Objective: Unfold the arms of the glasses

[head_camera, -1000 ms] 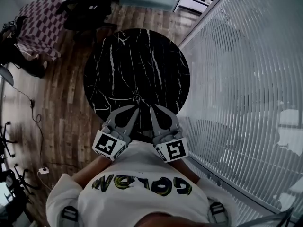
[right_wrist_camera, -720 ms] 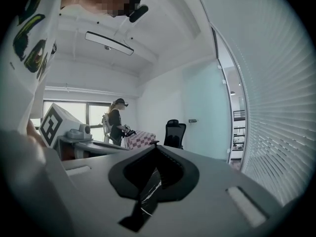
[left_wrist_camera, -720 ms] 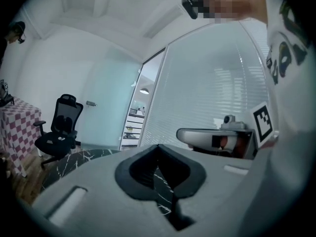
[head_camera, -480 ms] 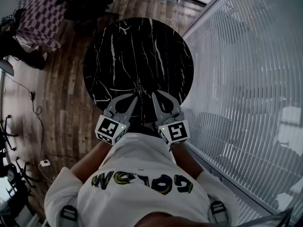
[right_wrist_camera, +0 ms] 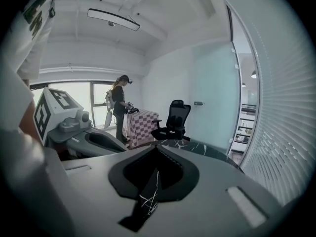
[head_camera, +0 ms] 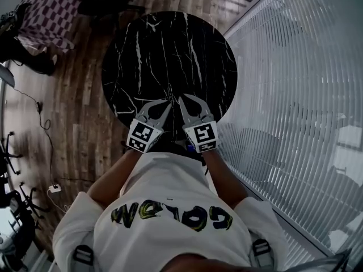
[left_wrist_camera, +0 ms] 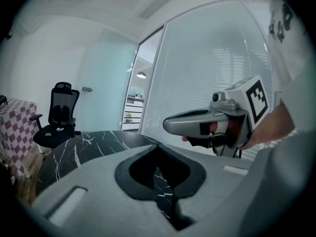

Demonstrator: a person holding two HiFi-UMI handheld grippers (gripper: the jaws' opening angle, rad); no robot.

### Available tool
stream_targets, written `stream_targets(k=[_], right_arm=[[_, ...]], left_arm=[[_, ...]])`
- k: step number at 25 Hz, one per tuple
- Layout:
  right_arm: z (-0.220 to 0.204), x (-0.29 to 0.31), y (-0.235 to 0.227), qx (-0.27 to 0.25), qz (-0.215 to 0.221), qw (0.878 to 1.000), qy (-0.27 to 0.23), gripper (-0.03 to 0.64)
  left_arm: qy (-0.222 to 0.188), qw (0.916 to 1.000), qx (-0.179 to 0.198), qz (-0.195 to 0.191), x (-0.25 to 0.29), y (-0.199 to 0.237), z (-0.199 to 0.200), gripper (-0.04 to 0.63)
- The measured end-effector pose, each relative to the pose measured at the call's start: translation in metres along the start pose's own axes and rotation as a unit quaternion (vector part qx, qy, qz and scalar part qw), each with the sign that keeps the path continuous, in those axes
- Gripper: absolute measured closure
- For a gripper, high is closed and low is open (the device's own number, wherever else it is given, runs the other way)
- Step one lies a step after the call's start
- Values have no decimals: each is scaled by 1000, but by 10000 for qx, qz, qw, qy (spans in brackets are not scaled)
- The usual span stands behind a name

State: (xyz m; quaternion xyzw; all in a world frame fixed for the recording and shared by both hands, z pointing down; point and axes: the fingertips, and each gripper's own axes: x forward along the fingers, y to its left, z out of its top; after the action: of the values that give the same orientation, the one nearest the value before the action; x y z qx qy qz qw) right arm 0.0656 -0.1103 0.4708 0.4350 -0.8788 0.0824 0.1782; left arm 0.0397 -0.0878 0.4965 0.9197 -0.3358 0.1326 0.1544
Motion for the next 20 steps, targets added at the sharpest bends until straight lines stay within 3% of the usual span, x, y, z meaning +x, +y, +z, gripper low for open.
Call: stream_targets(k=[8,20], right_arm=[[-64,42,-7,253,268,9943,999,614],[-139,81,-4,676,508,9777,1920,601]], left_arm=[[587,9981,-206,-31,28,20,-63,591],[1116,9919,-604,-107,58,38,-125,577]])
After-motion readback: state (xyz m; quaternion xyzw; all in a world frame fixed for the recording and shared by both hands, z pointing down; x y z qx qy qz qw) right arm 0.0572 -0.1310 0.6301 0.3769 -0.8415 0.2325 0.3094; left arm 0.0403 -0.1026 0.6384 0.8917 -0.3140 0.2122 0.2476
